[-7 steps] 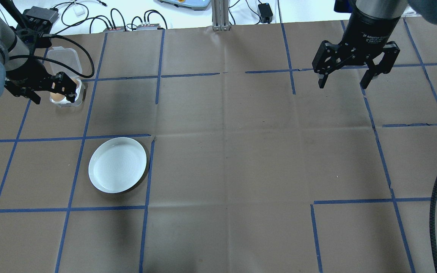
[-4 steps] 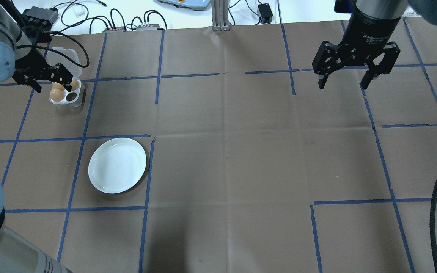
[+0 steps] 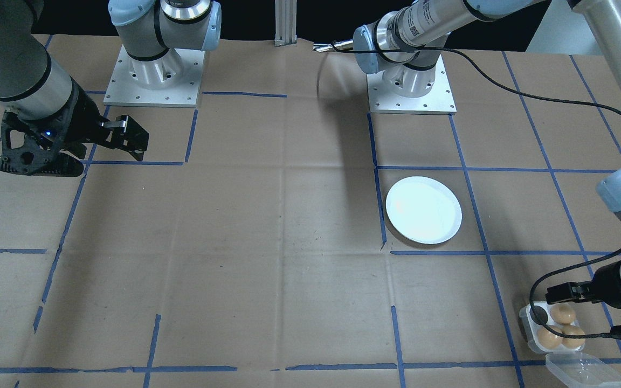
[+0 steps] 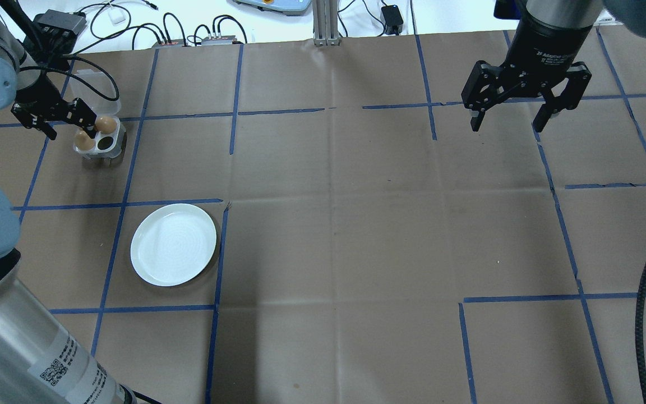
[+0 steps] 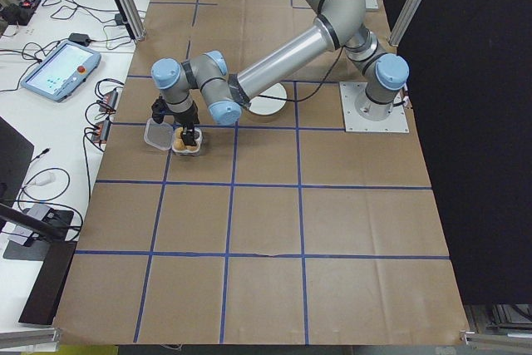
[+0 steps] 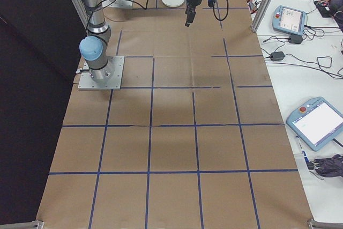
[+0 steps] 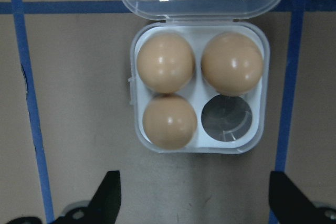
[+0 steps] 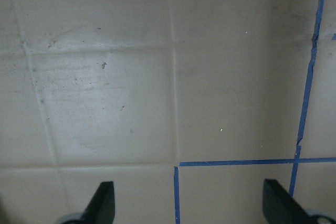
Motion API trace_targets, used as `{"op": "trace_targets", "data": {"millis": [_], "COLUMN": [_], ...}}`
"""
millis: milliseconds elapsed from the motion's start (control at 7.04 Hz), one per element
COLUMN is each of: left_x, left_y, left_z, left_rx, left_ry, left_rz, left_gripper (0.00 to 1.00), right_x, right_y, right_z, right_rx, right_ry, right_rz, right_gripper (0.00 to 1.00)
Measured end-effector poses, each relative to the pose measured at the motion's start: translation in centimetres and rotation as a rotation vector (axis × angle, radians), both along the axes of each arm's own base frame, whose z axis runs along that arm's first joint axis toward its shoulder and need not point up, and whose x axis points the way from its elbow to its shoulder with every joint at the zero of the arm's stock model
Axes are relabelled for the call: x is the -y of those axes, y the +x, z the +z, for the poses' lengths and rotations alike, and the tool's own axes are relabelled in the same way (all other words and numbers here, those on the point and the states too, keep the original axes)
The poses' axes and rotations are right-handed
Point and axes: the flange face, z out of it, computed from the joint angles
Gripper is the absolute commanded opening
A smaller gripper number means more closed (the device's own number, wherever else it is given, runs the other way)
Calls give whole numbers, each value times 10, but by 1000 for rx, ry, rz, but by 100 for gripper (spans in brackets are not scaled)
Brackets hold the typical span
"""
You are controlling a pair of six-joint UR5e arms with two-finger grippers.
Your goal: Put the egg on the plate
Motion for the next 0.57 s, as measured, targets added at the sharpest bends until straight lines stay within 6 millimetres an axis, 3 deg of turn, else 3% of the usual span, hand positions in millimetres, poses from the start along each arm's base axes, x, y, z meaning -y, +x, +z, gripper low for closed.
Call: {"op": "trace_targets", "data": {"millis": [284,568], "left_x": [12,29], "left_y": [13,11], "left_z": [-11,-19], "left_rx": [-2,-13], "left_ry": [-3,-8], "left_rz": [2,-3], "left_gripper": [97,93], "right_x": [0,0], "right_y": [0,0], "right_z": [0,0], "right_rx": [0,0], "right_ry": [0,0], "right_rz": [0,0], "right_gripper": [100,100]}}
